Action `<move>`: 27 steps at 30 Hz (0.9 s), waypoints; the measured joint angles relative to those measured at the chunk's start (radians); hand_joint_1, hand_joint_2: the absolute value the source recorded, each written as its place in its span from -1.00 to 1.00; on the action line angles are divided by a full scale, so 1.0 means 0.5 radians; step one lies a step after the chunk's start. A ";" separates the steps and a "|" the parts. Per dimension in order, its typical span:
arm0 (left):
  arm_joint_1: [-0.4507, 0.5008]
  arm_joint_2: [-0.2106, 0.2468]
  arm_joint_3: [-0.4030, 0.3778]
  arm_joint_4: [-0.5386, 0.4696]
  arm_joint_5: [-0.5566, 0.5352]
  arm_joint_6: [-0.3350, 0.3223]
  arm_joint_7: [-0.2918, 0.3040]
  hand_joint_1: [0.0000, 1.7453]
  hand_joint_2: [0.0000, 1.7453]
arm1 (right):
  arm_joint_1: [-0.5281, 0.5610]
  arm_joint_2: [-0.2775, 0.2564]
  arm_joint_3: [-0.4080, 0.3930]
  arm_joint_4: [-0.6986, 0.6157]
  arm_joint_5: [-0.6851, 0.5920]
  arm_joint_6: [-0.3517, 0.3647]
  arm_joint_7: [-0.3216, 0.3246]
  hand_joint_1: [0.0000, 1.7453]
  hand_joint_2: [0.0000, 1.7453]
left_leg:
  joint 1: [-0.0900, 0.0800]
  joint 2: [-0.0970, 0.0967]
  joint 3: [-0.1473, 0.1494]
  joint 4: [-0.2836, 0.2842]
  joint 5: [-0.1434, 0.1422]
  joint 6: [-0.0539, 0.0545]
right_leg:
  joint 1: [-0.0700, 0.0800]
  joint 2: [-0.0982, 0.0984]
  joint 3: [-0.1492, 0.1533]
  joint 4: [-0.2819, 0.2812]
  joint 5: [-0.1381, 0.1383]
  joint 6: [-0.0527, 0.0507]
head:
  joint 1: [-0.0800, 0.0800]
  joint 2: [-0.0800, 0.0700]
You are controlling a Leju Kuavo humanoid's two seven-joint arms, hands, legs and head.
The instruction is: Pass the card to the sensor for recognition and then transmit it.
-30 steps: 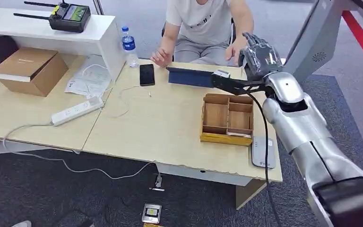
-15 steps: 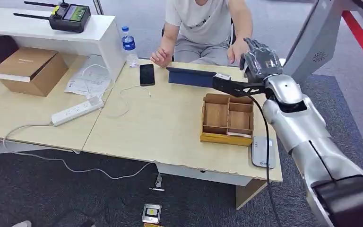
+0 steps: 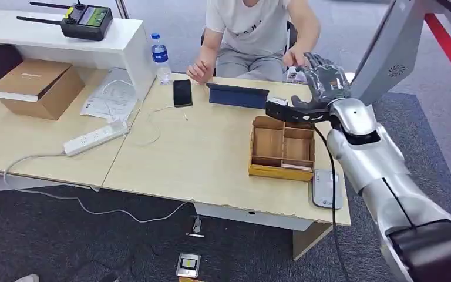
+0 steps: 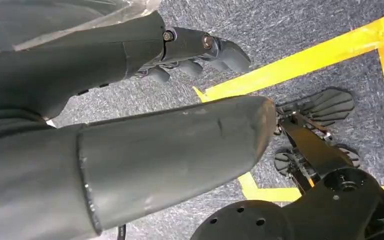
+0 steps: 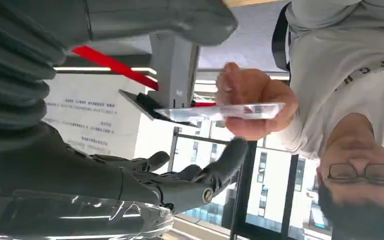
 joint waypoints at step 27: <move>0.000 -0.013 0.000 0.000 0.047 0.014 0.022 -1.00 -1.00 | -0.003 -0.044 -0.034 -0.075 -0.018 -0.178 -0.082 -1.00 -1.00 | 0.000 0.000 0.000 0.000 0.000 0.000 | 0.000 0.000 0.000 0.000 0.000 0.000 | 0.000 0.000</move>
